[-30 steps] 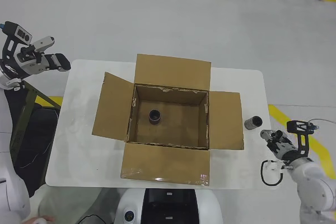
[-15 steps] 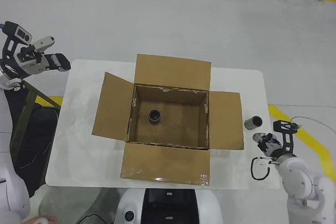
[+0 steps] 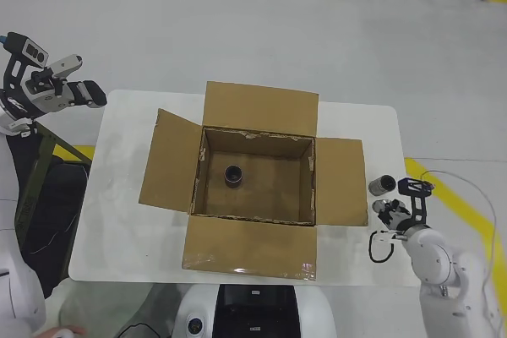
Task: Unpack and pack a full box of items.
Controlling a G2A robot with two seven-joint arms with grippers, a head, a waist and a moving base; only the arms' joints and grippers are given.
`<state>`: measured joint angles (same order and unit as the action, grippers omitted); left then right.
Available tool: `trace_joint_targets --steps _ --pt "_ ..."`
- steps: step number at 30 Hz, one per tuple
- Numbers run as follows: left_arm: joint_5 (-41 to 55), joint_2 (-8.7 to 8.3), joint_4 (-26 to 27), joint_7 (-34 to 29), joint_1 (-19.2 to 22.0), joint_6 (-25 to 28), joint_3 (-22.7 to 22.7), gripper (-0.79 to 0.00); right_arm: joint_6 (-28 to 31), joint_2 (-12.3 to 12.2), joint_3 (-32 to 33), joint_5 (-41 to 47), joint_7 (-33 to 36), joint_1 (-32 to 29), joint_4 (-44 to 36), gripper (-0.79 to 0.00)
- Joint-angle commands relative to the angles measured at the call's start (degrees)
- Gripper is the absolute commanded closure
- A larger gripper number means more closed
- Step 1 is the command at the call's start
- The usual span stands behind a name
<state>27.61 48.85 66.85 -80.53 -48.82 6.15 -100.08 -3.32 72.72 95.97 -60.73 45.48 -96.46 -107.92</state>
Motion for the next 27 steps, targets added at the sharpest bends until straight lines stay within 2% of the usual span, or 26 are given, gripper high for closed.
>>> trace_joint_targets --steps 1,14,17,19,22,23,24,25,26,27 --pt "0.00 0.00 0.00 0.00 0.00 0.00 0.00 -0.785 -0.22 -0.03 -0.38 -0.37 -0.22 0.66 1.05 0.000" --pt "0.00 0.00 0.00 0.00 0.00 0.00 0.00 -0.785 -1.73 -0.19 -2.02 -1.03 -0.89 4.55 6.76 0.000" --pt "0.00 0.00 0.00 0.00 0.00 0.00 0.00 -0.785 -1.93 -0.22 -2.36 -1.13 -0.99 4.89 7.44 -0.028" --pt "0.00 0.00 0.00 0.00 0.00 0.00 0.00 -0.785 -2.13 -0.23 -2.59 -1.23 -1.05 5.02 7.79 -0.108" --pt "0.00 0.00 0.00 0.00 0.00 0.00 0.00 -0.785 -2.32 -0.28 -2.84 -1.47 -1.02 5.13 8.06 -0.314" --pt "0.00 0.00 0.00 0.00 0.00 0.00 0.00 -0.785 -2.39 -0.29 -2.91 -1.52 -1.04 5.13 8.07 -0.357" --pt "0.00 0.00 0.00 0.00 0.00 0.00 0.00 -0.785 -2.42 -0.32 -2.97 -1.67 -1.03 5.11 8.06 -0.533" --pt "0.00 0.00 0.00 0.00 0.00 0.00 0.00 -0.785 -2.45 -0.33 -3.01 -1.71 -1.02 5.10 8.04 -0.603" --pt "0.00 0.00 0.00 0.00 0.00 0.00 0.00 -0.785 -2.55 -0.35 -3.03 -1.76 -0.94 5.09 8.05 -0.625" --pt "0.00 0.00 0.00 0.00 0.00 0.00 0.00 -0.785 -2.63 -0.37 -3.08 -1.79 -0.89 5.08 7.99 -0.603"
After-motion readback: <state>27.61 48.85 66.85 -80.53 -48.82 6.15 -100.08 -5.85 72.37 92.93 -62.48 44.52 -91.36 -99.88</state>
